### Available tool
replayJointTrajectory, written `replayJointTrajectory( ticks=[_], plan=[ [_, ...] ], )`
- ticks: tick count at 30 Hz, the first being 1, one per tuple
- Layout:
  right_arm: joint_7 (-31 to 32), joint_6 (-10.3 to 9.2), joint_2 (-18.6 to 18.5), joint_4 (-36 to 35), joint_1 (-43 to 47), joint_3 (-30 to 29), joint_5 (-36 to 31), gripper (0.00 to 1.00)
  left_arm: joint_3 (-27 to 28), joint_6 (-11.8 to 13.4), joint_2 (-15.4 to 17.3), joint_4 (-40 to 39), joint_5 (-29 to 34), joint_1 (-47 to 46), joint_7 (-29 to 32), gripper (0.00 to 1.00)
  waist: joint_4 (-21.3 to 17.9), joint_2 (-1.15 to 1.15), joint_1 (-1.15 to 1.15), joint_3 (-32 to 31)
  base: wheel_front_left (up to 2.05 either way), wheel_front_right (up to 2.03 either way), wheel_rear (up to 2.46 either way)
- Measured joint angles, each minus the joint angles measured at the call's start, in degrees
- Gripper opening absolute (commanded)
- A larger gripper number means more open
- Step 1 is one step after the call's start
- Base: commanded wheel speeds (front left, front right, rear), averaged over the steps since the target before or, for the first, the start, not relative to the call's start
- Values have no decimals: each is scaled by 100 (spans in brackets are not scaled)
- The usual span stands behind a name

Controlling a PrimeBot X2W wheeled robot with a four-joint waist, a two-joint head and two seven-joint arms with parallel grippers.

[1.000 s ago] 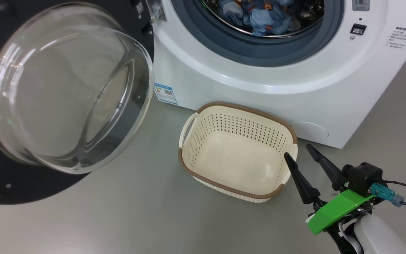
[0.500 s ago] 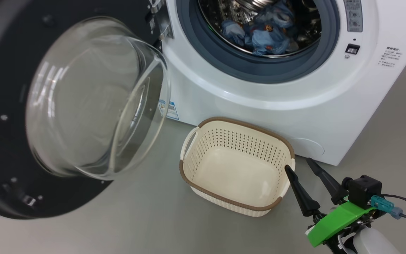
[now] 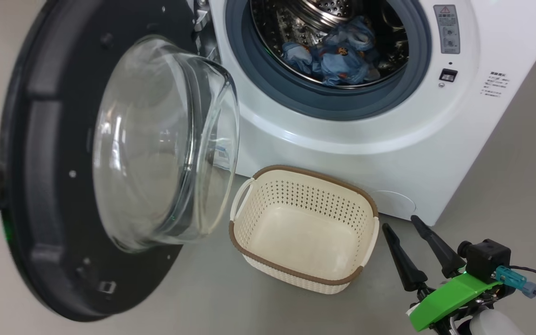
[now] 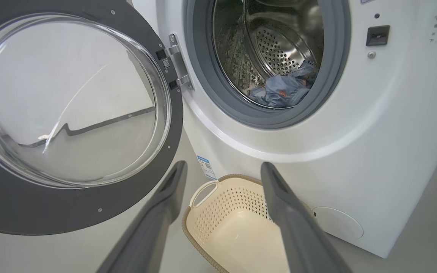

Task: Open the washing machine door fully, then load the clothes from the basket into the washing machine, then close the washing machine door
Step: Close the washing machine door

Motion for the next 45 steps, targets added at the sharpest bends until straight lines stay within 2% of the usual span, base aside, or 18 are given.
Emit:
replayJointTrajectory(
  ticks=[11, 23, 32, 40, 45],
  plan=[
    [-1, 0, 65, -70, 14, -213, -8, 100, 200, 0, -632, -902, -115, -2, 798, 0, -304, 0, 0, 29, 0, 0, 0],
    [-1, 0, 147, -141, -2, -433, -51, 100, -191, -1, -1559, -1150, 196, -560, 1181, 0, -872, 0, 0, 169, 0, 0, 0],
    [-1, 0, 272, -214, -4, -581, -56, 100, -416, -1, -2161, -1072, 694, -998, 917, 0, -1471, 0, 0, 229, 0, 0, 0],
    [-1, 0, 311, -261, -26, -686, -88, 100, -433, -2, -2285, -832, 888, -1377, 483, 0, -1904, 0, 0, 316, 0, 0, 0],
    [-1, 0, 339, -263, -25, -715, -92, 100, -457, -2, -2296, -761, 969, -1421, 330, 0, -1999, 0, 0, 315, 0, 0, 0]
  ],
)
